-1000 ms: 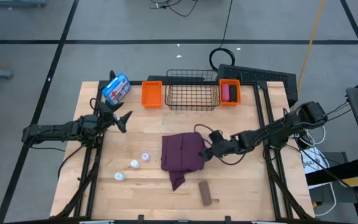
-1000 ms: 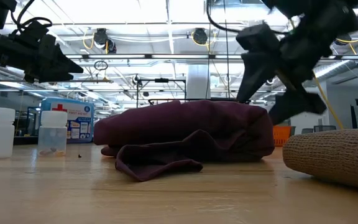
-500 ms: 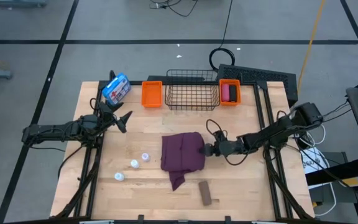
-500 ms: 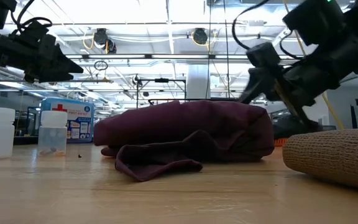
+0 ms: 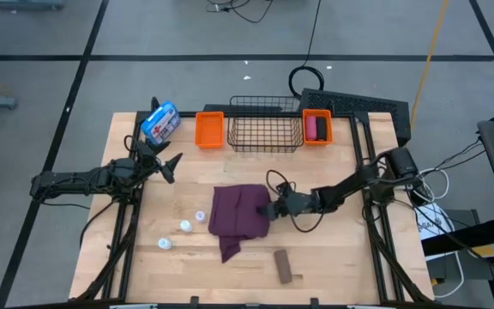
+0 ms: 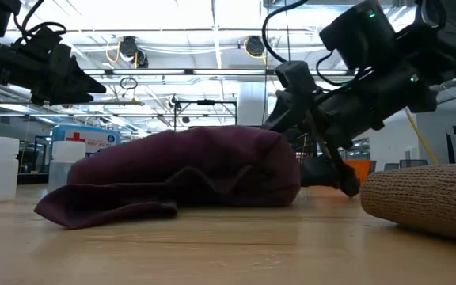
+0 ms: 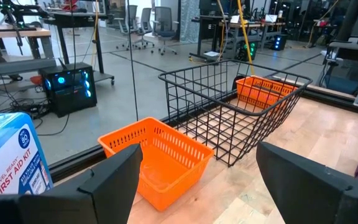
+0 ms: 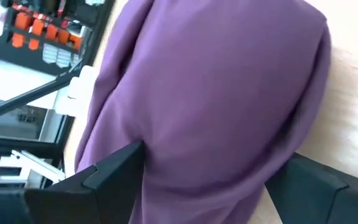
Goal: Pick & place medical supplies in basket/bin
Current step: Put the violet patient gown into the wired basket
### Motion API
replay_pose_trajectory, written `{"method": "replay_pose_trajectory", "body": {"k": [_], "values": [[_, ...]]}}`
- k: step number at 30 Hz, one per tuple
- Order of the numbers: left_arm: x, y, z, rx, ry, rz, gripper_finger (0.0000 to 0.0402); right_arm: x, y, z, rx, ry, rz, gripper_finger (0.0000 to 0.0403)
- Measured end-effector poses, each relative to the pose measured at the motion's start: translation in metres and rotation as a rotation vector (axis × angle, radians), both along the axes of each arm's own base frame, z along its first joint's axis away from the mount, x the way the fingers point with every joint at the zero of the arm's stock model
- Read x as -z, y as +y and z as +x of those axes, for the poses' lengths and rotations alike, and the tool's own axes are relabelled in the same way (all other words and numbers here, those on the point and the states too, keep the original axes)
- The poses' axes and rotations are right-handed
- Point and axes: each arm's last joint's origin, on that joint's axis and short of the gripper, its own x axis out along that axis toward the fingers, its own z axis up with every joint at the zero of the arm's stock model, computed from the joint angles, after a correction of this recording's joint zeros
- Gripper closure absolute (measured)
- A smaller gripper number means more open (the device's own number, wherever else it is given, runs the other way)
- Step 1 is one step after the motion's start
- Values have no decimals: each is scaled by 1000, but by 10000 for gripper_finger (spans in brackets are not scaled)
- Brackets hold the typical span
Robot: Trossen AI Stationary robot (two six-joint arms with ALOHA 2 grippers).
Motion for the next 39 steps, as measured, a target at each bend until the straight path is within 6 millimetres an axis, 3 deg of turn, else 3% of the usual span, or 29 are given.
{"method": "replay_pose_trajectory", "body": {"k": [5, 9, 13, 21, 27, 39], "values": [[0, 0, 0, 0, 1, 0, 78, -1, 0, 5, -24, -23, -45, 112], [0, 0, 0, 0, 1, 0, 78, 0, 0, 4, -35, -16, -68, 144], [0, 0, 0, 0, 1, 0, 78, 1, -1, 4, -45, 6, -139, 211], [0, 0, 0, 0, 1, 0, 78, 2, -5, 4, -121, 22, -294, 384], [0, 0, 0, 0, 1, 0, 78, -14, -4, 6, -154, -70, -378, 386], [0, 0, 0, 0, 1, 0, 78, -101, -9, -10, -139, -340, -614, 386]]}}
